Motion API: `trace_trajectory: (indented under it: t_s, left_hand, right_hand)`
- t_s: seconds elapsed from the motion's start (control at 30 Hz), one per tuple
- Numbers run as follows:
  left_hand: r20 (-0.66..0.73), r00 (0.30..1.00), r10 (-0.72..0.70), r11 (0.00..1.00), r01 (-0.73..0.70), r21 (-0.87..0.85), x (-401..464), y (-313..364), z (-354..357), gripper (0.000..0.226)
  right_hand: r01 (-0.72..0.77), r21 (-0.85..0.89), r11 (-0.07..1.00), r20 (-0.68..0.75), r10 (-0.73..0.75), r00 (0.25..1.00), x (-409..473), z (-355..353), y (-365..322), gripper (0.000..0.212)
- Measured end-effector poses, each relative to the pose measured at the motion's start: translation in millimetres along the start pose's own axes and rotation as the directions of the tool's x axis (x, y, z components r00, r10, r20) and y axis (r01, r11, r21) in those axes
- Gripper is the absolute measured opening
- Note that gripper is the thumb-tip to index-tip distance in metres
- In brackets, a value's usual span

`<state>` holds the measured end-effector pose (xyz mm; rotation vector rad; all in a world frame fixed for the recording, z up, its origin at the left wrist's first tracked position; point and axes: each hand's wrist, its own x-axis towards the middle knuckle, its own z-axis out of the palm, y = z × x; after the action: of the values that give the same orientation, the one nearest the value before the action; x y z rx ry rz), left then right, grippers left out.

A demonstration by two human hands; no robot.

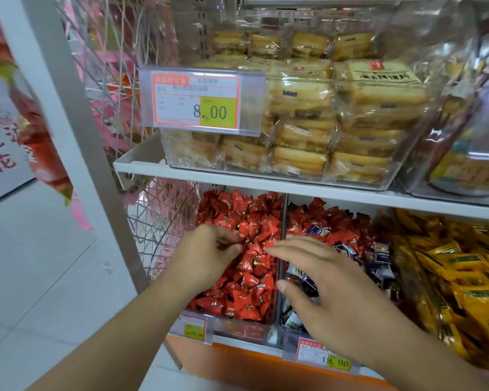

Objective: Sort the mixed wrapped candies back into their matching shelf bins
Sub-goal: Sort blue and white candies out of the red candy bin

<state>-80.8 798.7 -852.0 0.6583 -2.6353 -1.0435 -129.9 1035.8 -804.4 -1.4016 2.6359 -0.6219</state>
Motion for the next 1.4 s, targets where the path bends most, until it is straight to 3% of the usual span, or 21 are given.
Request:
trace_trajectory:
  t_s: [0.17,0.5,0.67,0.93,1.1,1.27,1.4]
  left_hand:
    - [0.002,1.0,-0.01,0.995,0.01,0.104,-3.9,0.7,4.8,0.008]
    - [0.083,0.996,0.015,0.997,-0.009,-0.07,-2.1,1.1,-2.9,0.009]
    - [-0.03,0.999,0.033,0.999,-0.033,-0.027,2.0,-6.1,-1.2,0.013]
    - [0.099,0.989,0.111,0.977,-0.126,0.171,12.7,5.6,4.5,0.024]
    - [0.036,0.998,0.056,0.978,-0.063,0.197,16.1,0.5,1.2,0.014]
    - [-0.037,0.999,0.012,0.996,-0.008,0.094,11.4,1.9,-9.3,0.022]
    - [-0.138,0.99,0.012,0.991,-0.029,-0.128,1.5,13.5,-24.5,0.016]
  right_hand:
    - [-0.001,0.014,1.0,-0.03,0.001,1.0,-1.6,3.0,4.4,0.046]
    - [-0.014,0.018,1.0,-0.034,0.014,0.999,-4.2,2.2,1.1,0.045]
    - [-0.021,0.032,0.999,-0.028,0.022,0.999,-3.7,0.3,-0.9,0.045]
    - [-0.031,0.069,0.997,-0.037,0.034,0.999,-2.2,0.7,-0.8,0.043]
    - [-0.034,0.057,0.998,-0.035,0.036,0.999,-0.3,0.2,1.4,0.042]
    - [-0.043,0.061,0.997,-0.039,0.045,0.998,-0.2,0.7,0.4,0.042]
    - [-0.061,0.075,0.995,-0.063,0.065,0.996,-3.1,-2.4,-3.3,0.046]
